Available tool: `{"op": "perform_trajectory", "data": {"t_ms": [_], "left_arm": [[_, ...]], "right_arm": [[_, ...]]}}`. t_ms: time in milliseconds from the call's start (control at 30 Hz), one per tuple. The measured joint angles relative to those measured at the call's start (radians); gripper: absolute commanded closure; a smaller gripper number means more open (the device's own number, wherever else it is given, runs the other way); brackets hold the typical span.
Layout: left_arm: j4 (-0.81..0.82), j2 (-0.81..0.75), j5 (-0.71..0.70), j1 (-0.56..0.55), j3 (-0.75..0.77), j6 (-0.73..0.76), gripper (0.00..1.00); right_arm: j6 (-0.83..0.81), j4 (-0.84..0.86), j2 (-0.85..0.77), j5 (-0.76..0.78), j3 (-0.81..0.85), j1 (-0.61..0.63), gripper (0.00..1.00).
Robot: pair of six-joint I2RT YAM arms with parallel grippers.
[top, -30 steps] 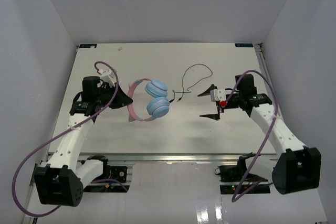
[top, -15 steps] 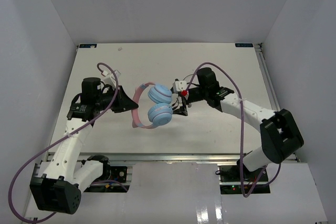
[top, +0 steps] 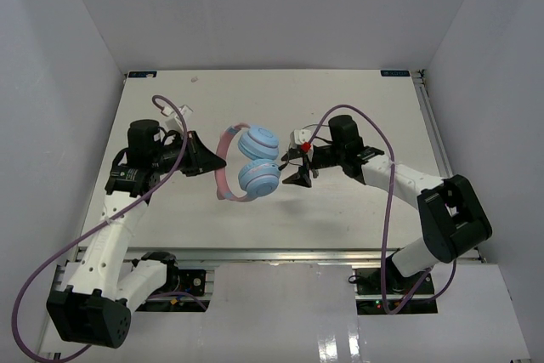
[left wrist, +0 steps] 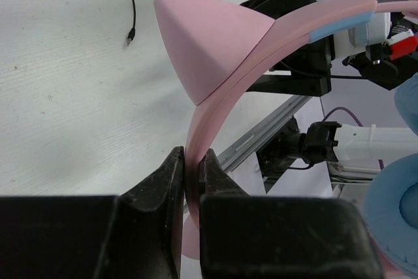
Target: Wrap the headphones
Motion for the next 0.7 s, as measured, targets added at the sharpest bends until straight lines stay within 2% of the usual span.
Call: {"op": "perform_trajectory", "data": {"t_ms": [300, 533, 667, 700], "left_arm": [[0.004, -0.028, -0.043, 0.0, 0.061, -0.045, 1.0], [0.008, -0.037, -0.071, 0.0, 0.068, -0.063, 1.0], [0.003, -0.041, -0.082, 0.0, 0.068, -0.065, 1.0], [0.0, -0.043, -0.086, 0.0, 0.068, -0.065, 1.0]], "right_arm": [[-0.002, -0.037, 0.006, -0.068, 0.035, -0.084, 0.28], [-0.049, -0.114, -0.011, -0.121, 0.06, -0.12, 0.4], [-0.064, -0.157, -0.011, -0.135, 0.092, -0.117, 0.61], [-0.067, -0.166, -0.011, -0.137, 0.101, -0.117, 0.72]]}}
